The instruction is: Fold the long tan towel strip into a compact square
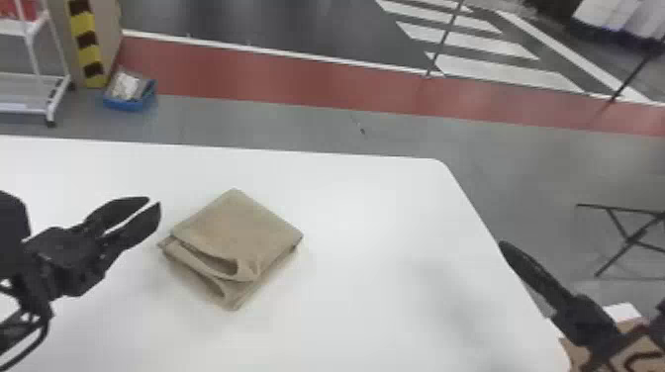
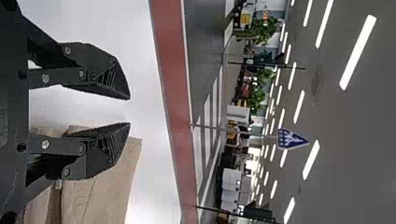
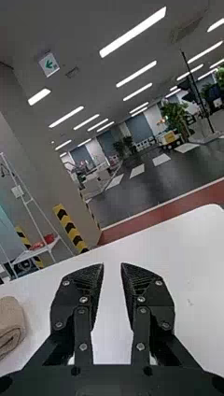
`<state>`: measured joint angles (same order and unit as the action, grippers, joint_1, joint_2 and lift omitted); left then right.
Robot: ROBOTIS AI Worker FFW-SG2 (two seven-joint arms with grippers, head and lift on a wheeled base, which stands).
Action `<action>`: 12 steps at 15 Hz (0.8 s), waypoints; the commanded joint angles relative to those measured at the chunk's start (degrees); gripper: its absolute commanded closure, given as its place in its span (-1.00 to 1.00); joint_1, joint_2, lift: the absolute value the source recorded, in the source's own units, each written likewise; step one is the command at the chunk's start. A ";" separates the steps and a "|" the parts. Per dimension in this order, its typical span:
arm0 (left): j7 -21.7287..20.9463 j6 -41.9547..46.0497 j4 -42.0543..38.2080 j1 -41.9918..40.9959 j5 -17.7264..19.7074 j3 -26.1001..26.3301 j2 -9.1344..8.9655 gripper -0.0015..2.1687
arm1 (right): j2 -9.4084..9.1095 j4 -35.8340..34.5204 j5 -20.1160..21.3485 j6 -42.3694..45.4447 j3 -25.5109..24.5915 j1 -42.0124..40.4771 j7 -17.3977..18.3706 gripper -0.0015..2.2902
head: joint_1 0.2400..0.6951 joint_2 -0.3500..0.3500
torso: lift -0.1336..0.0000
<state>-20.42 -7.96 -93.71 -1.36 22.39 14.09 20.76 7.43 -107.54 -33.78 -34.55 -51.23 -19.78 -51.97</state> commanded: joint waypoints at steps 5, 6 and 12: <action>-1.91 -2.02 5.29 2.23 -3.67 1.64 -0.46 0.74 | -0.58 -0.21 -3.22 0.84 -3.17 -2.20 -2.69 -0.32 | 1.00 -1.00 | -0.86; -2.35 -1.84 6.35 2.32 -4.03 1.82 -0.46 0.74 | -0.58 -0.47 -3.75 0.84 -3.35 -2.55 -2.78 -0.32 | 1.00 -1.00 | -0.86; -3.14 -0.26 8.19 2.59 -4.03 3.22 -1.07 0.74 | -0.49 -1.09 -4.89 0.14 -4.49 -2.64 -2.87 -0.32 | 1.00 -1.00 | -0.86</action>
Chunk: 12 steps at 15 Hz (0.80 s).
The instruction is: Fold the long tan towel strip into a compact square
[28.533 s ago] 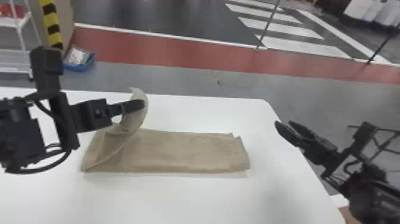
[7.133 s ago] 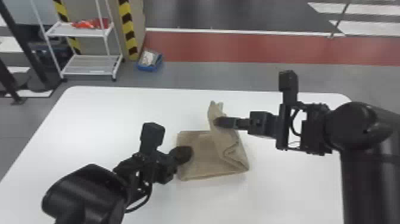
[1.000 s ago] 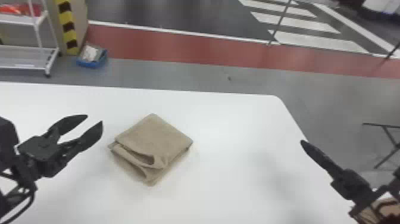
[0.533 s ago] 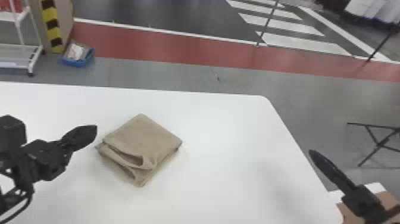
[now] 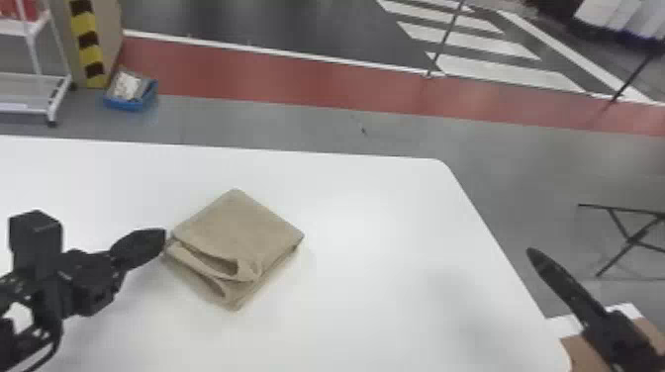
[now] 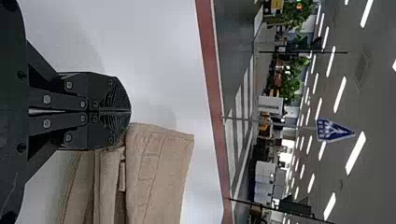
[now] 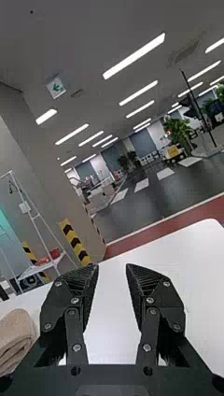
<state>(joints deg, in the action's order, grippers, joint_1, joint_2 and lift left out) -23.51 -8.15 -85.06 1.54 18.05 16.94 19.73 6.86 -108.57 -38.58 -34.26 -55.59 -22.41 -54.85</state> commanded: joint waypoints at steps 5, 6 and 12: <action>0.40 -4.82 -7.31 -5.23 0.59 1.61 -0.04 0.74 | 0.08 0.37 -0.45 0.02 -1.10 0.00 0.00 -0.32 | 1.00 -1.00 | -0.86; 0.49 -6.23 -9.42 -6.90 0.50 1.61 -0.04 0.74 | 0.08 0.37 -0.45 0.02 -1.01 0.09 0.00 -0.32 | 1.00 -1.00 | -0.86; 0.75 -13.79 -20.41 -13.76 0.76 1.96 -0.04 0.74 | 0.17 1.78 0.87 0.54 1.36 2.02 0.18 -0.32 | 1.00 -1.00 | -0.86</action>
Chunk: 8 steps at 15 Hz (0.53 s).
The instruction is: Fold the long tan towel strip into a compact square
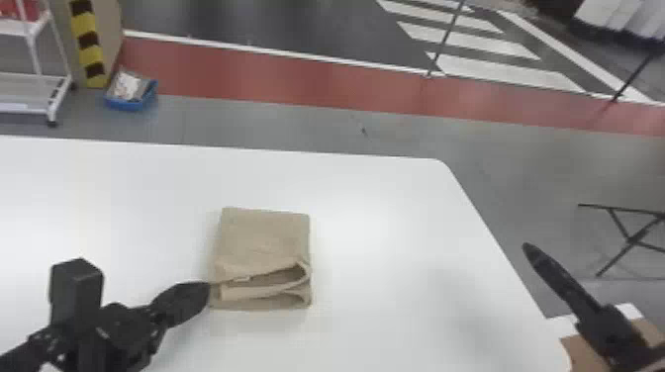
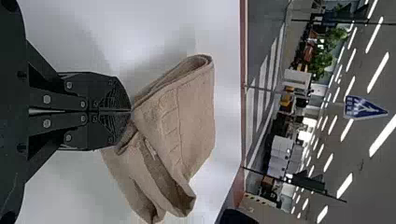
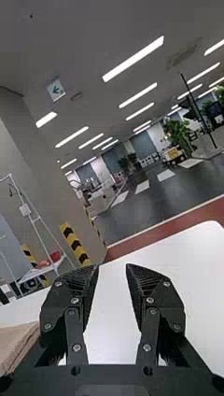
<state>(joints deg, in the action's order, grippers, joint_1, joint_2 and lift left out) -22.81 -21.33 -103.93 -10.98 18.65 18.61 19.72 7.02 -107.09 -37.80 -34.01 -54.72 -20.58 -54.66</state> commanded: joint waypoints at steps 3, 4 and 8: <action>1.01 -0.61 -2.86 -1.94 1.30 1.78 -0.39 0.74 | 0.18 0.83 0.10 0.30 0.49 0.45 -0.01 -0.32 | 1.00 -1.00 | -0.86; 1.19 -0.61 -3.65 -2.03 1.30 1.70 -0.39 0.74 | 0.18 0.83 0.10 0.30 0.41 0.45 -0.01 -0.32 | 1.00 -1.00 | -0.86; 3.12 -0.26 -12.00 -5.10 3.85 -4.10 0.58 0.59 | -0.17 -0.31 -0.17 0.30 4.01 0.54 0.79 -0.32 | 1.00 -1.00 | -0.86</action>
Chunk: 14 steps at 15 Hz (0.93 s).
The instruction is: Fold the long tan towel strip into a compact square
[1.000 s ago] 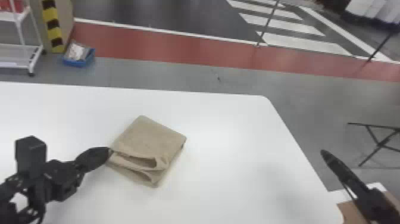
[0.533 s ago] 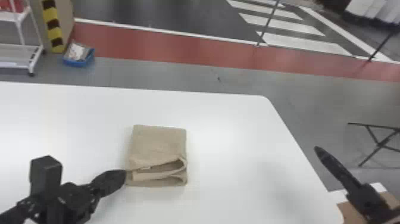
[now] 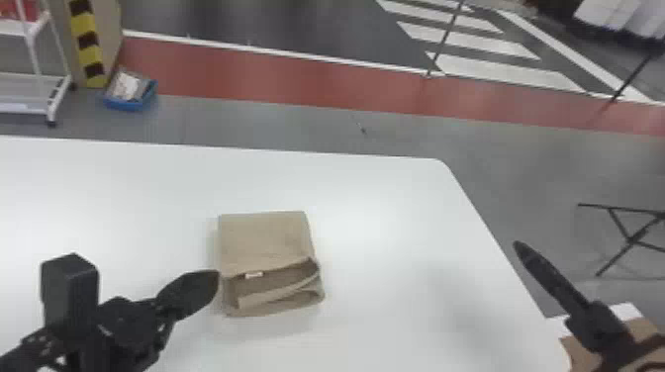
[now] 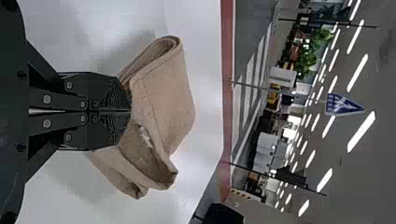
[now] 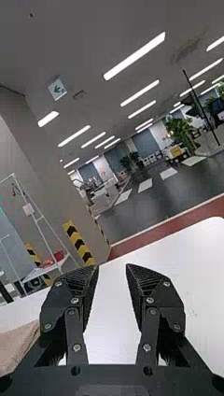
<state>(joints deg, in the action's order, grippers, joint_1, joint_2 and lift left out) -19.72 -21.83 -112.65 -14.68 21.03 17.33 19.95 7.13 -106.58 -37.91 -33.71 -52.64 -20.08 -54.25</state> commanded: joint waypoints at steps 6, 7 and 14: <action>-0.06 0.24 -4.78 -1.58 2.61 -7.75 1.32 0.59 | -1.68 -13.56 13.48 -4.57 22.58 2.24 8.63 -0.74 | 1.00 -1.00 | -0.86; -0.15 0.24 -3.81 -1.23 2.61 -7.93 1.32 0.59 | -1.77 -15.59 18.05 -5.45 27.68 2.33 10.13 -0.73 | 1.00 -1.00 | -0.86; -0.76 0.24 -1.17 -0.35 2.61 -8.89 1.41 0.59 | 0.34 -23.58 36.77 -11.95 36.82 1.27 7.76 -0.56 | 1.00 -0.41 | -0.86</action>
<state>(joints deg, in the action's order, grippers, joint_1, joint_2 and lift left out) -20.48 -21.57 -114.35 -15.43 23.67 8.41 21.37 6.06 -128.92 -4.97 -43.58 -16.95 -18.58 -45.69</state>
